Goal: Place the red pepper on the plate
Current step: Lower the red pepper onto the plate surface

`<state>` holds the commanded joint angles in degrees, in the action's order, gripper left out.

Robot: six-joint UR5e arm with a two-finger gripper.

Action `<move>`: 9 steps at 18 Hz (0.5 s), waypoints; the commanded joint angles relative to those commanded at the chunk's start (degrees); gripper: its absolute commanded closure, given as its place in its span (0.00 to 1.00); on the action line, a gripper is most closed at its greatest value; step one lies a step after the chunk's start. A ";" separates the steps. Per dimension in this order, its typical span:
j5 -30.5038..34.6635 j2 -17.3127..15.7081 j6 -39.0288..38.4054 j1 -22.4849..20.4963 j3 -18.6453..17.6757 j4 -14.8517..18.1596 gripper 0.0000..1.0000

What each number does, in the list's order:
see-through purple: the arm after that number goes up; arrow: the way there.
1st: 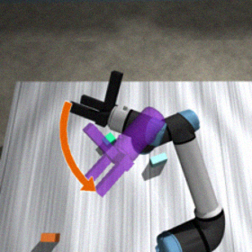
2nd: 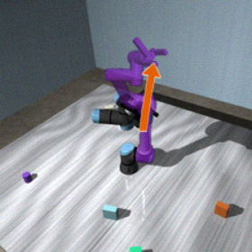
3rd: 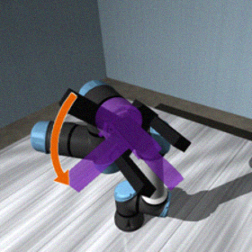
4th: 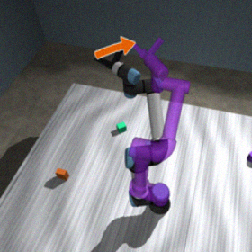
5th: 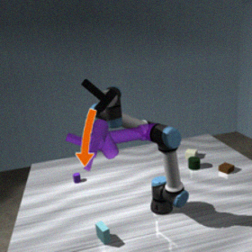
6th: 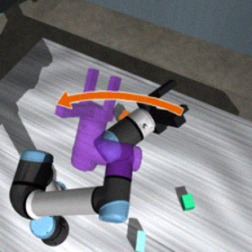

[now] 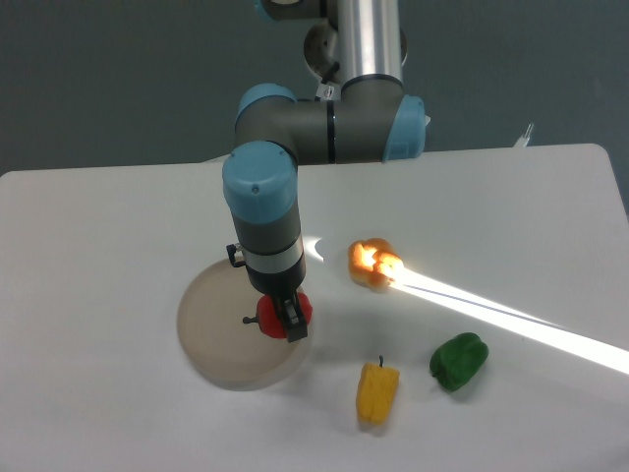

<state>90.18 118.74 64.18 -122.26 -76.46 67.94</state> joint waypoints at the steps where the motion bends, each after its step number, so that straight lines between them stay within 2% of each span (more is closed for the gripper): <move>1: 0.09 0.00 -1.23 0.18 -0.53 0.00 0.50; 4: 0.09 0.00 -3.53 1.76 -1.94 -0.53 0.50; 6: 0.52 0.00 -3.88 1.85 -3.95 -3.32 0.50; 7: 0.79 0.09 -3.88 1.94 -5.88 -5.78 0.50; 9: 1.05 0.61 -3.88 2.64 -6.77 -7.20 0.50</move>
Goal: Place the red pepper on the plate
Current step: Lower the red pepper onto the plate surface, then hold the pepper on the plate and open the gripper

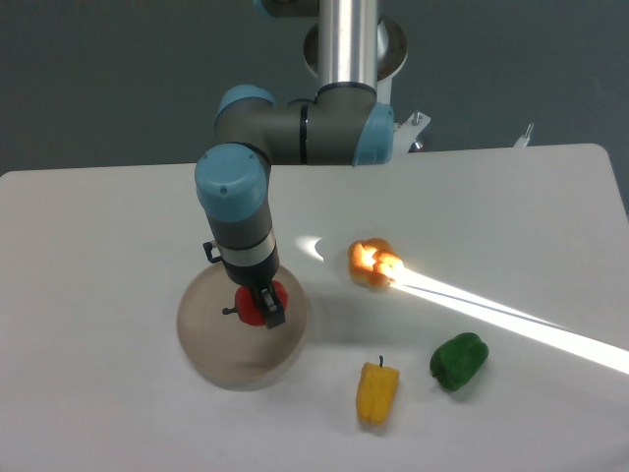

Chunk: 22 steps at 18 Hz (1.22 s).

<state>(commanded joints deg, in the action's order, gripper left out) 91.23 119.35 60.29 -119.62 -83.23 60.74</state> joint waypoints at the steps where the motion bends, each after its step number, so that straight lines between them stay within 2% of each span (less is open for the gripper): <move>1: -0.09 0.26 0.00 0.18 -0.09 -0.09 0.50; 6: -0.17 1.58 0.17 0.70 -0.79 -0.71 0.50; 11: -0.44 3.78 0.35 1.58 -0.88 -3.78 0.50; 22: -0.79 4.92 0.79 1.67 -0.88 -4.58 0.50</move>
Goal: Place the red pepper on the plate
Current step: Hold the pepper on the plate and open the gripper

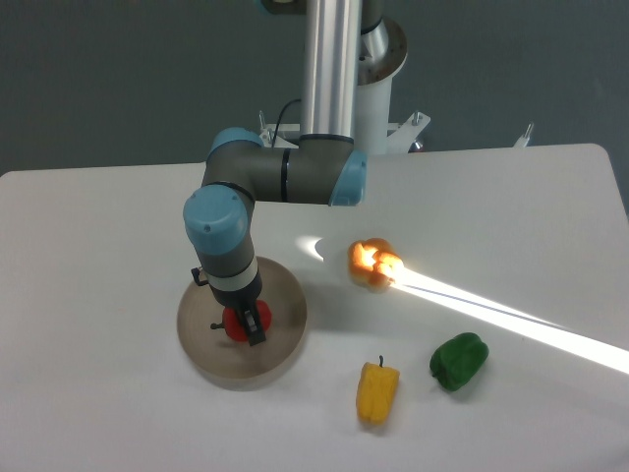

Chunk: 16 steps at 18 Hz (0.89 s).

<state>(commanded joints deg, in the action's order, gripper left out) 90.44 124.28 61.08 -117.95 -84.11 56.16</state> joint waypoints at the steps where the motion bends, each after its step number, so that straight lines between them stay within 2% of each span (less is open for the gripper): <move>1: 0.00 -0.09 0.00 0.00 0.00 0.00 0.50; 16: -2.02 -0.18 -1.76 -0.09 -1.14 0.18 0.49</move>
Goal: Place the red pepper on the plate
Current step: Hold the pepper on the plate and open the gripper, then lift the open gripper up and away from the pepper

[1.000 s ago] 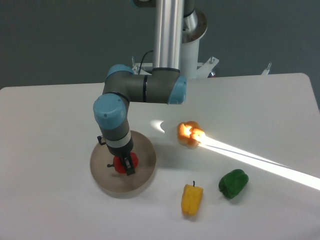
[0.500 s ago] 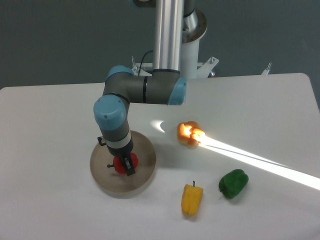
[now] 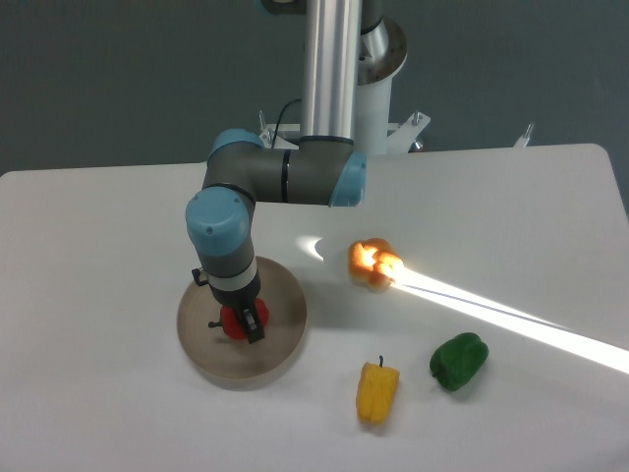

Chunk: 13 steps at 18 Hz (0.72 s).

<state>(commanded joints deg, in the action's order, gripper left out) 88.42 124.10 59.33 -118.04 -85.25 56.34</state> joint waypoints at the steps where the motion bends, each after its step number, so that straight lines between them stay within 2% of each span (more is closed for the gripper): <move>1: 0.00 0.00 0.09 0.00 0.00 0.00 0.48; 4: 0.00 0.00 0.00 0.00 0.00 0.00 0.45; 5: 0.09 0.00 0.00 0.00 0.00 0.00 0.36; 6: 0.09 -0.09 0.09 0.00 0.00 0.00 0.18; 7: 0.09 -0.26 0.09 0.00 0.00 0.00 0.04; 8: 0.09 -0.35 0.09 -0.09 0.00 0.00 0.00; 11: 0.09 -0.88 0.35 -0.70 0.61 0.09 0.00; 13: 0.26 -2.02 0.79 -2.63 1.23 0.79 0.00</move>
<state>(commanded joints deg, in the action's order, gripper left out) 88.68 122.09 60.11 -120.66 -84.03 57.12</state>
